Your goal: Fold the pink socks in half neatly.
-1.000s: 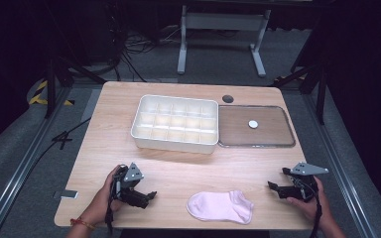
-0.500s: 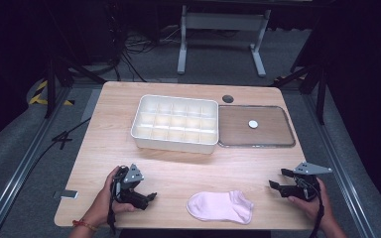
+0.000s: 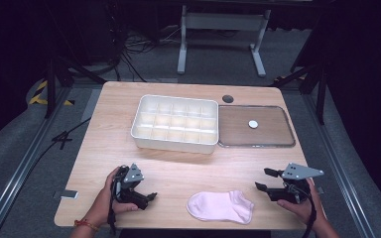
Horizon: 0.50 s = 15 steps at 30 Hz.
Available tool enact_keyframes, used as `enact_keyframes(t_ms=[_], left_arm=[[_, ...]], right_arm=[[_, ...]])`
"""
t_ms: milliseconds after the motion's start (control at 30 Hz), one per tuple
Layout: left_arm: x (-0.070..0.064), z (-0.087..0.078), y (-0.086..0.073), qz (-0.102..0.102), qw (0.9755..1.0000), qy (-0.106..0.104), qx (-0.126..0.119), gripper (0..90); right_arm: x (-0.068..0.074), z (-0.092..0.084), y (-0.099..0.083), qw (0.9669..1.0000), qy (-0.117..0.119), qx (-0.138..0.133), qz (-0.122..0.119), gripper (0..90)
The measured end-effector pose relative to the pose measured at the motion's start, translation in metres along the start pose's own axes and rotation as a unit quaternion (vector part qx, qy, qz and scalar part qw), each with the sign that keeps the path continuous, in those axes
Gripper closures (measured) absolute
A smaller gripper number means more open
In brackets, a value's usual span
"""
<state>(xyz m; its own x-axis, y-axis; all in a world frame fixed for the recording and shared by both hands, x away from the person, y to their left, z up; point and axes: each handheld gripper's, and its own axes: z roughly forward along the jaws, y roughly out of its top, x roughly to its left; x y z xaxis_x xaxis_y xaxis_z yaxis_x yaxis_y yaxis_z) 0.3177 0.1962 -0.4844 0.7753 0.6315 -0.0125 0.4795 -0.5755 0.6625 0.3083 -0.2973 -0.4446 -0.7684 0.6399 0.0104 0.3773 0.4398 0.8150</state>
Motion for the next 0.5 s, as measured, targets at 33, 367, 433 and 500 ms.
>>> enact_keyframes(t_ms=[33,367,433,500], left_arm=[[0.0,0.0,0.0,-0.001,1.0,0.001,0.0,0.4],[-0.001,0.0,0.0,-0.007,1.0,0.004,0.0,0.4],[-0.001,0.0,0.0,-0.007,1.0,0.005,-0.001,0.4],[-0.002,0.0,0.0,-0.009,0.9999,0.007,0.001,0.3]], right_arm=[[0.003,0.002,0.002,1.0,0.005,-0.001,-0.003,41.0],[0.051,0.03,0.025,0.995,0.081,0.006,-0.058,62.8],[0.063,0.038,0.027,0.9923,0.103,0.015,-0.068,68.8],[0.071,0.044,0.028,0.9902,0.112,0.024,-0.08,72.0]])
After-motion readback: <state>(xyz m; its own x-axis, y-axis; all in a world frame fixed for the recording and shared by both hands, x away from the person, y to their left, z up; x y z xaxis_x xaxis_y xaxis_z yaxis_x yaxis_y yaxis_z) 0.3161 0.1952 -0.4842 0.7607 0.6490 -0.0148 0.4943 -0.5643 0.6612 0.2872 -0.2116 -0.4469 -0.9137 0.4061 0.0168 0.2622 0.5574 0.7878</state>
